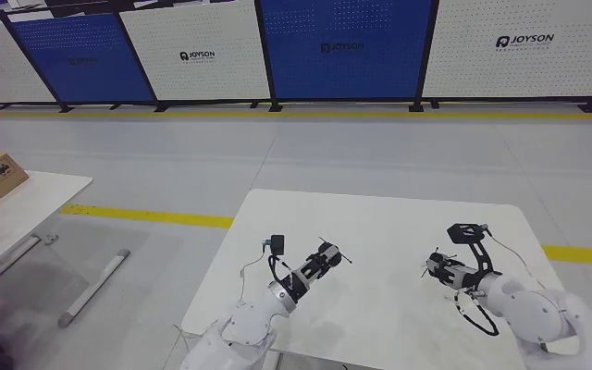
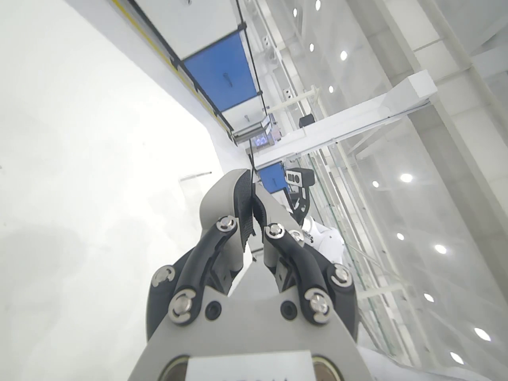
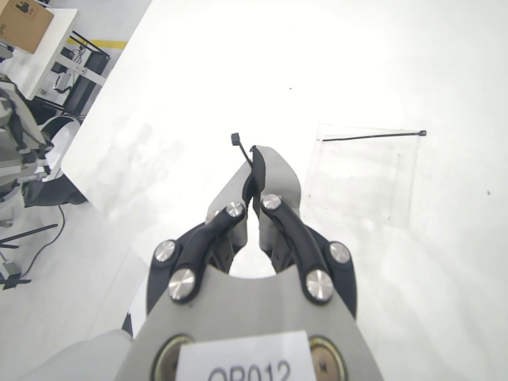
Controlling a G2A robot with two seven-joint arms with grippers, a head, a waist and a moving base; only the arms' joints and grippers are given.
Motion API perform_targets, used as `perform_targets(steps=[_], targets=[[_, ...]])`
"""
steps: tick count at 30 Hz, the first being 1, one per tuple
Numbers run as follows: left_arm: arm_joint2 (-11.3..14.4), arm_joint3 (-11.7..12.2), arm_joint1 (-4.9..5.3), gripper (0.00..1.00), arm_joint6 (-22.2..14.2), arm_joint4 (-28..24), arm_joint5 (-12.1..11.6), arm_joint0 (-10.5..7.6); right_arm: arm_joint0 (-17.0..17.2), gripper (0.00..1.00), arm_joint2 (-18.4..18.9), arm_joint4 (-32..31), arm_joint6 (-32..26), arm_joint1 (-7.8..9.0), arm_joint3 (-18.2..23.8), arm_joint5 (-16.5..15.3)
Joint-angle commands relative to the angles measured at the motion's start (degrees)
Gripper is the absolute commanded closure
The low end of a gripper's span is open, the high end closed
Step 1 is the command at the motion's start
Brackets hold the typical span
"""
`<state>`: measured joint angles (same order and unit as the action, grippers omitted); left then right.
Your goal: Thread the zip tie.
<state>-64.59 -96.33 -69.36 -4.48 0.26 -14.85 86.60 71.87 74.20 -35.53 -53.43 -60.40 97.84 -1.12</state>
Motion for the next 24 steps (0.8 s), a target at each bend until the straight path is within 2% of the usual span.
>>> perform_targets(steps=[1, 2, 4, 17, 20, 24], targets=[[2.0, 0.8, -0.45, 1.00, 8.2, 8.4, -1.0, -0.32, 0.0, 1.00, 0.0, 0.0, 0.0, 0.00, 0.0, 0.0], [3.0, 1.7, -0.65, 1.00, 10.3, 11.4, -1.0, -0.56, 0.0, 1.00, 0.0, 0.0, 0.0, 0.00, 0.0, 0.0], [4.4, 2.7, -0.98, 1.00, 11.9, 13.4, -0.7, -1.09, 0.0, 1.00, 0.0, 0.0, 0.0, 0.00, 0.0, 0.0], [4.4, 2.7, -0.98, 1.00, 11.9, 13.4, -0.7, -1.09, 0.0, 1.00, 0.0, 0.0, 0.0, 0.00, 0.0, 0.0], [4.0, 2.0, -0.97, 1.00, 12.9, 16.3, 2.5, -1.50, 0.0, 1.00, 0.0, 0.0, 0.0, 0.00, 0.0, 0.0], [4.4, 0.5, -1.39, 1.00, 17.9, 20.2, 8.9, -1.26, 0.0, 1.00, 0.0, 0.0, 0.0, 0.00, 0.0, 0.0]])
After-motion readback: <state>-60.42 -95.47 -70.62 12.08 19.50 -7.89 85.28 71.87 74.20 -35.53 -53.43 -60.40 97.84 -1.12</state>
